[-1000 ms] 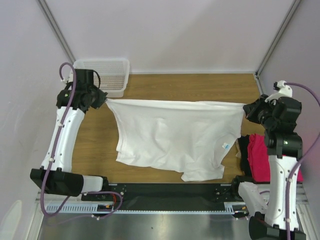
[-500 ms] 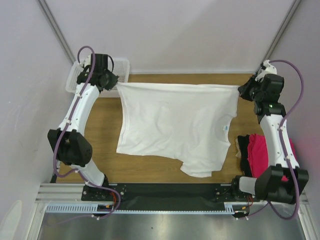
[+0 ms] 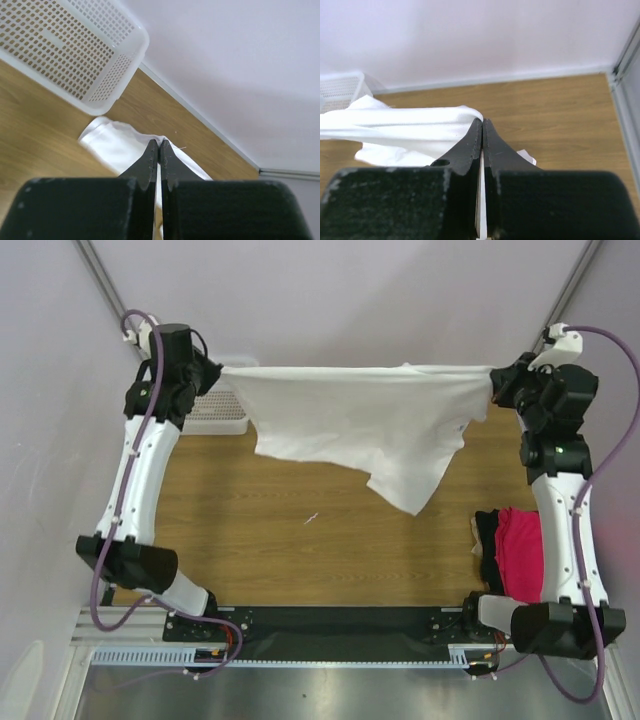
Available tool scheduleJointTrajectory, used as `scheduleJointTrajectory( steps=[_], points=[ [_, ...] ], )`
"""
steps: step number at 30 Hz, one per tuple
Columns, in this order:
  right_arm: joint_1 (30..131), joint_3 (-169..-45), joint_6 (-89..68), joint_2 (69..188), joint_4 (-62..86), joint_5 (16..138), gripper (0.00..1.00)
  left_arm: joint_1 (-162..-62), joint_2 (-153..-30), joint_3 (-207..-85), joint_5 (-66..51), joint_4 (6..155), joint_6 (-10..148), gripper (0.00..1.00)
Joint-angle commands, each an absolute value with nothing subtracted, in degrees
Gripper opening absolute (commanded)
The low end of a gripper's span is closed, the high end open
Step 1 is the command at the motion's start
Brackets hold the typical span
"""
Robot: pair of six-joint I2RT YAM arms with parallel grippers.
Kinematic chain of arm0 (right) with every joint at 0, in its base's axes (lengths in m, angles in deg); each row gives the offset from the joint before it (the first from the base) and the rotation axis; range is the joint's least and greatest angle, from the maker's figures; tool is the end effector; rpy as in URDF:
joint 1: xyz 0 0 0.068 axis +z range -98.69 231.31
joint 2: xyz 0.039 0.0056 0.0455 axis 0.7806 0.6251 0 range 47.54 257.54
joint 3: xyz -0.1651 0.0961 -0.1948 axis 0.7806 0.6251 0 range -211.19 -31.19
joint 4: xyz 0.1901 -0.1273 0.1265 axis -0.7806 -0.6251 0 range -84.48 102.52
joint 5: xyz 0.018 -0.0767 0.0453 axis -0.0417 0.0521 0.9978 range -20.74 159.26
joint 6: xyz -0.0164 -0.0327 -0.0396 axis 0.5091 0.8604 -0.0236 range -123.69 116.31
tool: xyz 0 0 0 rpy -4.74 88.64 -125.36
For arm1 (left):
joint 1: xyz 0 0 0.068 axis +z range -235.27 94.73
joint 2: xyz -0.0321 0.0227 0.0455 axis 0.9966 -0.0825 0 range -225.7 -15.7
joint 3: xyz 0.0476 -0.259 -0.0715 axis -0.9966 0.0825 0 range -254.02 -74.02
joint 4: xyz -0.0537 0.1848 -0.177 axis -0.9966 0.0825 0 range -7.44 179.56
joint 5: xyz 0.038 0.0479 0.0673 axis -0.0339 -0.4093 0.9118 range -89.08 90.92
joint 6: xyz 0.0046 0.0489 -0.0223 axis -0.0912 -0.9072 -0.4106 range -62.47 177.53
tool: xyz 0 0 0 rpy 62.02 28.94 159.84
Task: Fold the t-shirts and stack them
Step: Flatten the tshirt out
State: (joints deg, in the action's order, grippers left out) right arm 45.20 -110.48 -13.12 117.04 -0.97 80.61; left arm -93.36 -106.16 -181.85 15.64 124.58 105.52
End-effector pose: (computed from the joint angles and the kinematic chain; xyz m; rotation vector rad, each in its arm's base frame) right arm 0.2666 -0.0214 0.4544 0.0700 1.6367 0.2062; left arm 0.3345 -0.0385 0.4627 -0.8375 1.8221 -0.3748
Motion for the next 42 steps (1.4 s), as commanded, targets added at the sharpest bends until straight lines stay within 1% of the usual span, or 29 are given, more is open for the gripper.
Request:
scheduleJointTrajectory(
  steps=[1, 7, 9, 14, 16, 17, 18, 19, 20, 21, 23, 24, 25, 26, 28, 29, 30, 32, 34, 35, 36, 39, 42],
  points=[
    [44.81, -115.12, -9.67, 110.57, -3.37, 76.91, 0.0, -93.18, -96.4, -178.45, 20.51, 124.4, 103.59, 0.0],
    [44.81, -120.92, -8.18, 103.72, -12.24, 77.17, 0.0, -93.26, -84.63, -174.57, 21.22, 127.82, 104.64, 0.0],
    [44.81, -124.34, -7.74, 102.31, -14.89, 77.6, 0.0, -93.26, -81.99, -174.74, 21.48, 130.37, 105.08, 0.0],
    [44.81, -133.39, -6.51, 98.96, -27.01, 77.52, 0.0, -93.26, -73.2, -177.55, 23.41, 138.79, 106.48, 0.0],
    [44.72, -139.98, -6.42, 98.7, -33.33, 77.52, 0.0, -93.26, -71.96, -181.58, 24.38, 142.84, 107.1, 0.0],
    [44.72, -142.78, -6.5, 99.22, -35.53, 77.43, 0.0, -93.26, -72.04, -183.6, 25.34, 147.9, 108.06, 0.0],
    [44.72, -145.42, -6.51, 99.74, -40.34, 77.43, 0.0, -93.26, -72.3, -188.15, 25.87, 150.74, 108.5, 0.0],
    [44.72, -151.02, -6.59, 100.27, -42.82, 77.43, 0.0, -93.26, -72.92, -190.45, 26.14, 153.46, 108.86, 0.0],
    [44.72, -153.42, -6.68, 101.15, -45.02, 77.43, 0.0, -93.26, -74.14, -192.83, 26.49, 158.89, 109.56, 0.0],
    [44.81, -154.49, -7.73, 100.72, -46.87, 77.08, 0.0, -93.26, -75.02, -197.37, 26.58, 161.29, 109.74, 0.0],
    [44.64, -156.86, -8.35, 100.36, -48.72, 75.42, 0.0, -93.26, -76.78, -201.18, 27.37, 166.64, 109.92, 0.0],
    [44.72, -157.75, -8.61, 100.8, -51.17, 74.45, 0.0, -93.18, -76.53, -201.63, 27.81, 166.59, 109.31, 0.0],
    [44.9, -157.32, -9.05, 100.28, -51.46, 72.44, 0.0, -93.18, -76.26, -200.51, 28.16, 166.59, 109.47, 0.0],
    [44.81, -154.36, -9.23, 99.84, -51.72, 71.55, 0.0, -93.18, -76.0, -199.02, 28.34, 166.5, 109.91, 0.0],
    [44.9, -150.04, -9.93, 98.61, -52.34, 70.49, 0.0, -93.18, -76.7, -192.52, 27.03, 165.54, 109.83, 0.0],
    [44.9, -144.97, -10.19, 98.52, -52.43, 70.31, 0.0, -93.18, -76.96, -190.06, 26.32, 163.88, 110.44, 0.0],
    [44.9, -142.83, -10.54, 98.34, -52.95, 70.4, 0.0, -93.18, -76.62, -183.95, 23.79, 162.04, 110.44, 0.0],
    [44.81, -137.74, -10.9, 97.73, -52.43, 70.58, 0.0, -93.18, -75.65, -176.71, 22.11, 154.77, 111.23, 0.0],
    [44.9, -125.73, -11.07, 95.46, -45.96, 70.31, 0.0, -93.26, -75.03, -165.13, 20.96, 148.26, 111.76, 0.0],
    [44.81, -125.67, -11.34, 94.66, -45.92, 70.23, 0.0, -93.18, -75.64, -165.08, 20.78, 146.48, 111.94, 0.0],
    [44.81, -119.5, -11.51, 94.22, -42.01, 70.05, 0.0, -93.26, -76.26, -161.77, 20.69, 144.98, 112.02, 0.0],
    [44.81, -109.98, -12.3, 94.56, -34.97, 70.66, 0.0, -93.26, -80.64, -157.8, 20.69, 138.92, 111.59, 0.0],
    [44.81, -103.63, -12.74, 96.32, -26.98, 71.11, 0.0, -93.35, -86.44, -155.68, 21.39, 134.16, 110.62, 0.0]
  ],
)
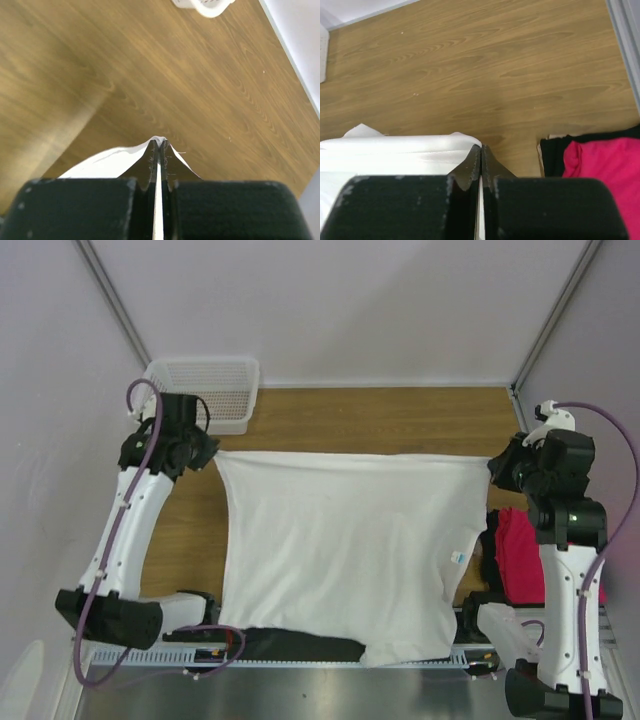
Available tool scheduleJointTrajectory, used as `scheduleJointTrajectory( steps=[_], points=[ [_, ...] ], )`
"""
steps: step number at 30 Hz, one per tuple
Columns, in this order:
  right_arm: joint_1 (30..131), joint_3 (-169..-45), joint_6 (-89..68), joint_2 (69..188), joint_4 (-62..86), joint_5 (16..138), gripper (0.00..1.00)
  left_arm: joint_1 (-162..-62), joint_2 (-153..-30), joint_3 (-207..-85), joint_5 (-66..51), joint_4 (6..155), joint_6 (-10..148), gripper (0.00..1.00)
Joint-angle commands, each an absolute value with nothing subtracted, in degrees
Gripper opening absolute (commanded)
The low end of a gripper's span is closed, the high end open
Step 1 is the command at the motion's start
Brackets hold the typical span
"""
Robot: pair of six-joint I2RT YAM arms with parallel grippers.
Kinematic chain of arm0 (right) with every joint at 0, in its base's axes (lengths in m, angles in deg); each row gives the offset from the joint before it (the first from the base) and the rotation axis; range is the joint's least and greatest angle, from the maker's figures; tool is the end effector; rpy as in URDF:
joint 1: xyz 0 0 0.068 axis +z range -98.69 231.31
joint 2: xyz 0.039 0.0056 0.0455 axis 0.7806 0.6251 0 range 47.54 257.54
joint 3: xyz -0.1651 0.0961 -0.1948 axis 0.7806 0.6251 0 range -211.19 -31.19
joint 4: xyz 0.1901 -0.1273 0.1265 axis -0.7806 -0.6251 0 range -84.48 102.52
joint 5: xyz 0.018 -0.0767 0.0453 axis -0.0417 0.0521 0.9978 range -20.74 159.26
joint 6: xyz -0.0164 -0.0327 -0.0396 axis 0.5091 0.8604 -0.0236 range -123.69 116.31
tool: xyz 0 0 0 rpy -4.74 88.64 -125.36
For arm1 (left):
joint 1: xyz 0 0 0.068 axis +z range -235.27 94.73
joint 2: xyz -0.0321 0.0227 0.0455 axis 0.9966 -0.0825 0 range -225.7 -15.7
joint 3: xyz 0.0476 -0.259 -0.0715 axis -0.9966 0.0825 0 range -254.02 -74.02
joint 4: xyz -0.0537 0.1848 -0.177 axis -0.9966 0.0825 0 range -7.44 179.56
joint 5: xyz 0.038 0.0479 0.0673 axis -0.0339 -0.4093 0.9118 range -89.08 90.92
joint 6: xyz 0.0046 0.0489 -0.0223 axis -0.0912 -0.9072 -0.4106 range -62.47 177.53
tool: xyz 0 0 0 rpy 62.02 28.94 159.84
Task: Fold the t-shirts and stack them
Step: Flatten the tshirt out
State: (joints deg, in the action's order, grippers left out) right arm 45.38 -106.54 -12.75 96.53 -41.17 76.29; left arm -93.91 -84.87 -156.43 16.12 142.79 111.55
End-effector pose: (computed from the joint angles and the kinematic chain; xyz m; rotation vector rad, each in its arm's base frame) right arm 0.1364 -0.0097 0.4250 0.1911 2.0388 0.1595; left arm 0.2236 -0.0246 0.3955 -1.0252 2.1305 -0.2147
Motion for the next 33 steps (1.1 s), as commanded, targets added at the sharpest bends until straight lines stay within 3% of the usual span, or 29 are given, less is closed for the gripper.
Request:
scheduleJointTrajectory(
  steps=[1, 8, 12, 17, 24, 33],
  points=[
    [44.81, -99.26, -12.75, 96.84, -24.77, 71.02, 0.0, -93.44, -87.94, -155.24, 21.57, 131.46, 110.18, 0.0],
    [44.02, -86.41, -13.27, 105.45, -3.25, 69.79, 0.0, -94.49, -102.95, -151.1, 23.5, 121.59, 112.19, 0.0],
    [43.49, -86.38, -14.33, 118.43, 5.3, 71.19, 0.0, -94.5, -110.7, -153.91, 24.03, 118.43, 114.13, 0.0],
    [43.05, -91.47, -16.08, 132.16, 14.79, 71.8, 0.0, -94.58, -119.05, -161.36, 24.03, 113.77, 114.49, 0.0],
    [42.44, -105.98, -14.5, 152.36, 17.43, 74.44, 0.0, -94.58, -128.9, -166.84, 23.33, 108.67, 116.59, 0.0],
    [41.56, -118.45, -15.65, 164.6, 19.73, 79.09, 0.0, -94.58, -131.45, -168.84, 22.98, 99.88, 111.68, 0.0]
  ],
)
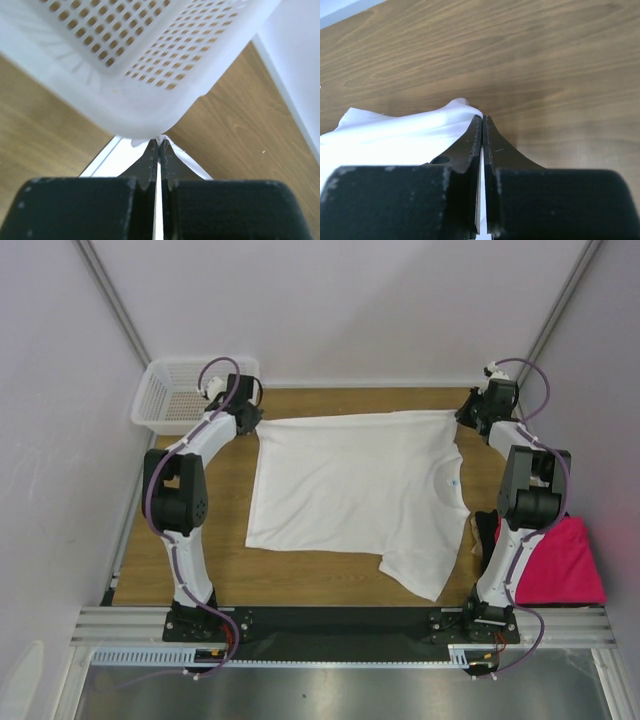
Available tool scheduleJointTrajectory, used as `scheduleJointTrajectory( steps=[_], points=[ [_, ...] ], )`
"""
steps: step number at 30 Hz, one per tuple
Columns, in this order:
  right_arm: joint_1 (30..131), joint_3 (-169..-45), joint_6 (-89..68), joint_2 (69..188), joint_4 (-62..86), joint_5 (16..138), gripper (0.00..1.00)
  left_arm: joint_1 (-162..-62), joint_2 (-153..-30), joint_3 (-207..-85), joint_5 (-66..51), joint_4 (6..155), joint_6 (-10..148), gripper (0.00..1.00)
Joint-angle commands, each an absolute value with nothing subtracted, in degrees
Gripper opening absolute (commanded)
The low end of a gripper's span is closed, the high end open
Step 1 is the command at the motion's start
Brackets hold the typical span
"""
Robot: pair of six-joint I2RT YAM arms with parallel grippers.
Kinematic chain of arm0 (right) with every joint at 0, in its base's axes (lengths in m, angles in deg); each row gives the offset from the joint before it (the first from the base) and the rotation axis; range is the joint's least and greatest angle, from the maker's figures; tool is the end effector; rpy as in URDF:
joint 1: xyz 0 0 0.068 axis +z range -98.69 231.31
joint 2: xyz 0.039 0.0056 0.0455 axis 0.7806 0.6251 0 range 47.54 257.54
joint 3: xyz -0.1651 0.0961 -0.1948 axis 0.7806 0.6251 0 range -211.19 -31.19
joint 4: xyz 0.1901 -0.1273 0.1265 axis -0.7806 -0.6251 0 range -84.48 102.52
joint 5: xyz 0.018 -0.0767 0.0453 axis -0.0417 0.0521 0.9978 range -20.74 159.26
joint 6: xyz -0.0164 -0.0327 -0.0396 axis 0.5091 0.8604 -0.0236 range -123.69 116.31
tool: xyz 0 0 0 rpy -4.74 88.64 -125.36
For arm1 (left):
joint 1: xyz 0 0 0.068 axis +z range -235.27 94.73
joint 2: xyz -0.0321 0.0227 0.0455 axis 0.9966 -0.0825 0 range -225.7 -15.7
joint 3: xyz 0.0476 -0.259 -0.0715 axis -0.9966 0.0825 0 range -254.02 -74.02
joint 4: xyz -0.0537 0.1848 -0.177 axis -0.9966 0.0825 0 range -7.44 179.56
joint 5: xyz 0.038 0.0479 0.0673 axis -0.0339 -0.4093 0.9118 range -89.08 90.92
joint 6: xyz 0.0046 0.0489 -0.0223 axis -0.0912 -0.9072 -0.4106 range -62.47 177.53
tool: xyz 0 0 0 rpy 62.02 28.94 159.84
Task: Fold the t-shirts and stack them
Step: Flatten the tshirt out, then fold the tshirt
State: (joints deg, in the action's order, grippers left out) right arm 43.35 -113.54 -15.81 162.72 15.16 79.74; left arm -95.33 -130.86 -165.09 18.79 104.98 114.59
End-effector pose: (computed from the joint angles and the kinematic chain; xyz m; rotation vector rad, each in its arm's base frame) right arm 0.4612 -0.0579 0.2152 0.2563 2.0810 0.2355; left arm 0.4495 -0.0687 0.2290 -1.0665 2.0854 -0.2093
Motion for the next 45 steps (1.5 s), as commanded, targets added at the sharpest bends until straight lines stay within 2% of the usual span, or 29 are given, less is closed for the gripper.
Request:
scheduleJointTrajectory(
  steps=[1, 6, 12, 23, 30, 45],
  points=[
    [41.56, -118.99, -15.73, 165.13, 19.99, 79.28, 0.0, -94.58, -132.67, -169.38, 22.54, 99.27, 111.24, 0.0],
    [41.56, -120.22, -15.12, 166.63, 22.27, 79.45, 0.0, -94.5, -136.81, -174.21, 20.35, 98.03, 109.74, 0.0],
    [41.12, -119.7, -14.59, 164.62, 22.02, 79.1, 0.0, -94.06, -137.44, -174.57, 19.02, 98.47, 108.69, 0.0],
    [41.03, -111.27, -14.33, 157.41, 22.81, 78.75, 0.0, -93.18, -132.43, -168.51, 17.79, 97.95, 104.56, 0.0],
    [41.03, -105.9, -13.54, 153.1, 22.19, 78.05, 0.0, -93.18, -127.59, -160.34, 17.88, 96.63, 103.15, 0.0],
    [41.29, -97.81, -14.42, 147.74, 18.77, 75.76, 0.0, -94.4, -122.14, -153.22, 17.09, 99.35, 99.99, 0.0]
  ],
)
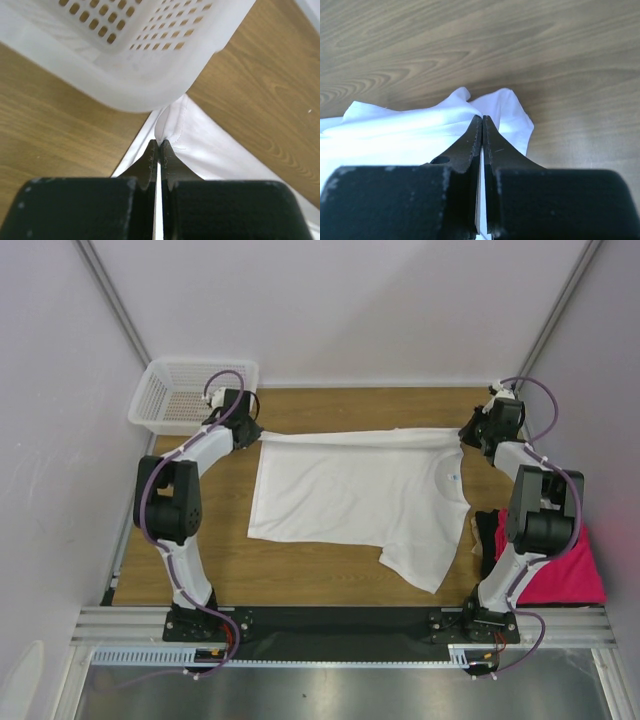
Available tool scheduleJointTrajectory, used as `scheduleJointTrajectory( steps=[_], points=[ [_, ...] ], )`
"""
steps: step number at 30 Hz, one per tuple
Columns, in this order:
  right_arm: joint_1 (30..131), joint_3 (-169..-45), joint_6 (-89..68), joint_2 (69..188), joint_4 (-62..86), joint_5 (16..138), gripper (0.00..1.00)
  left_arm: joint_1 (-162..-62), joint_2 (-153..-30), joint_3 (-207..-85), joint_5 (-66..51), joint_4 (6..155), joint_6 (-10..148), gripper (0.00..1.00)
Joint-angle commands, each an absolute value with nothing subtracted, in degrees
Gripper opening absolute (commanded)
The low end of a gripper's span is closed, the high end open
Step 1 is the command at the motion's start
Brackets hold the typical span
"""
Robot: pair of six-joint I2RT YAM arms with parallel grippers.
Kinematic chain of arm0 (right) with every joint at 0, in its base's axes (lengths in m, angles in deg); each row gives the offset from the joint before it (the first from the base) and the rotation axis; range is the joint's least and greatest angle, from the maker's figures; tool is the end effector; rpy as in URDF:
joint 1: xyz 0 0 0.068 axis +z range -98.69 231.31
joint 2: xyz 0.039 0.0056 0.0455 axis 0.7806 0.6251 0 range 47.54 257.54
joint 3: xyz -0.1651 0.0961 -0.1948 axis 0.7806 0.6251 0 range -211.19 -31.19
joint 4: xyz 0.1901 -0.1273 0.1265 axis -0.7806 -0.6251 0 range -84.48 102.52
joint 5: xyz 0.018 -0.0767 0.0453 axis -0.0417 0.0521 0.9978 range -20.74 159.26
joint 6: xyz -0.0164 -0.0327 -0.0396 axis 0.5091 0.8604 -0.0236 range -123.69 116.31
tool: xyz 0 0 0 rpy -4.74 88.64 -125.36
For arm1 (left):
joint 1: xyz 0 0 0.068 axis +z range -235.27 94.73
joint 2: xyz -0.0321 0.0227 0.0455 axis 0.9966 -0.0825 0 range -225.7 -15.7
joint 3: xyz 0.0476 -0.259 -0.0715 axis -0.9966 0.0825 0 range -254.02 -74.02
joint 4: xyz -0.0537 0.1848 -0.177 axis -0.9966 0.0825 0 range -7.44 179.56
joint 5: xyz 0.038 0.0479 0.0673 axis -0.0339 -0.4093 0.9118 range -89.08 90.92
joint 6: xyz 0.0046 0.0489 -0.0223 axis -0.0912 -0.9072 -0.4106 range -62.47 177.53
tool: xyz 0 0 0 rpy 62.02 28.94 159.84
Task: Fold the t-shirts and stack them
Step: Fold the tshirt
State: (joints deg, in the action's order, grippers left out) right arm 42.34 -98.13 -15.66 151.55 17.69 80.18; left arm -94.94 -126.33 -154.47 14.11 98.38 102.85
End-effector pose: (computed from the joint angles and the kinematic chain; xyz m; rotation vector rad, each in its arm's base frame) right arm 0.4040 -0.0569 0.2122 0.2749 2.1074 0.2335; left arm 0.4257 -0.0644 0.2111 -0.8247 2.2061 -0.1977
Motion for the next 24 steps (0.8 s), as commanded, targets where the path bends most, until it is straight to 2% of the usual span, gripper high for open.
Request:
scheduleJointTrajectory(
  steps=[1, 24],
  points=[
    [41.29, -97.55, -14.33, 147.56, 18.5, 75.68, 0.0, -94.49, -121.88, -152.25, 17.0, 99.44, 99.81, 0.0],
    [41.64, -91.49, -13.8, 145.19, 12.96, 72.69, 0.0, -96.34, -119.68, -145.66, 17.79, 101.02, 99.9, 0.0]
  ],
)
